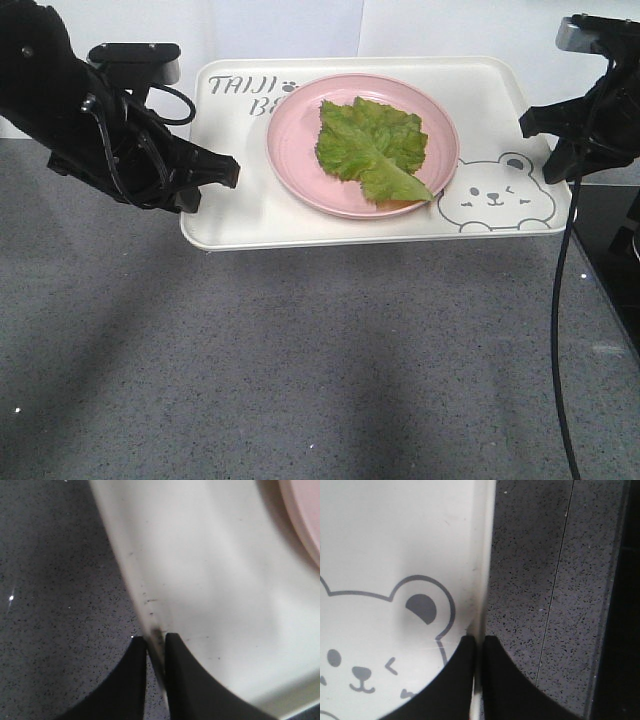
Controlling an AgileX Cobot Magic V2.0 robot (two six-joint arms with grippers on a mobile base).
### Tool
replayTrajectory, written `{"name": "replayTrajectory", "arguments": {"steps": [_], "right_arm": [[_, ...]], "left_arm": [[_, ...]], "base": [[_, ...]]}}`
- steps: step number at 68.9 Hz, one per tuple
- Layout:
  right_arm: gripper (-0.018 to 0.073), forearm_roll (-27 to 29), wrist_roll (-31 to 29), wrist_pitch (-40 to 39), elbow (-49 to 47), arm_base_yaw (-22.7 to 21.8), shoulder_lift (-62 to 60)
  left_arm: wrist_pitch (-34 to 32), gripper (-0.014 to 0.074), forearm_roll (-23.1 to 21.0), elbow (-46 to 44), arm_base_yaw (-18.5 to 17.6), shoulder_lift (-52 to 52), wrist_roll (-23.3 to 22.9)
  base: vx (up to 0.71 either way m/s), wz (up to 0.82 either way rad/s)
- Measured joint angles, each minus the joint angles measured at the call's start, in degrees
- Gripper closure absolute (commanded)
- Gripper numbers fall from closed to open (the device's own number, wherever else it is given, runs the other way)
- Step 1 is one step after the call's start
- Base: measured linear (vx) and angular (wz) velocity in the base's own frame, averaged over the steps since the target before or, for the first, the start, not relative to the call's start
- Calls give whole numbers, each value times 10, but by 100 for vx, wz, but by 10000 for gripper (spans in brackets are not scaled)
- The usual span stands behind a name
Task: Transfer vegetables to tray and serve
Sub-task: 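Keep holding the tray while the base drives to another counter, then lower the tray onto the counter with both grippers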
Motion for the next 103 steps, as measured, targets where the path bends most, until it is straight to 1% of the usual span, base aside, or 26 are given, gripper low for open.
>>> {"name": "replayTrajectory", "arguments": {"steps": [32, 49, 58, 74, 82, 89, 103], "right_arm": [[565, 0, 0, 0, 0, 0, 0], [565, 11, -3, 0, 0, 0, 0], [565, 27, -13, -1, 0, 0, 0], [565, 73, -30, -8, 0, 2, 23], [565, 66, -34, -12, 0, 16, 50], [563, 47, -35, -17, 0, 35, 77], [561, -3, -31, -22, 0, 65, 129]], "left_arm": [[0, 602, 0, 0, 0, 0, 0], [6, 602, 5, 0, 0, 0, 0], [11, 602, 21, 0, 0, 0, 0], [24, 602, 71, 0, 0, 3, -3], [31, 602, 90, 0, 0, 16, -5], [42, 602, 105, 0, 1, 38, -5], [49, 602, 114, 0, 4, 86, -5]], "base": [[0, 0], [0, 0], [0, 0], [0, 0], [0, 0], [0, 0], [0, 0]]}}
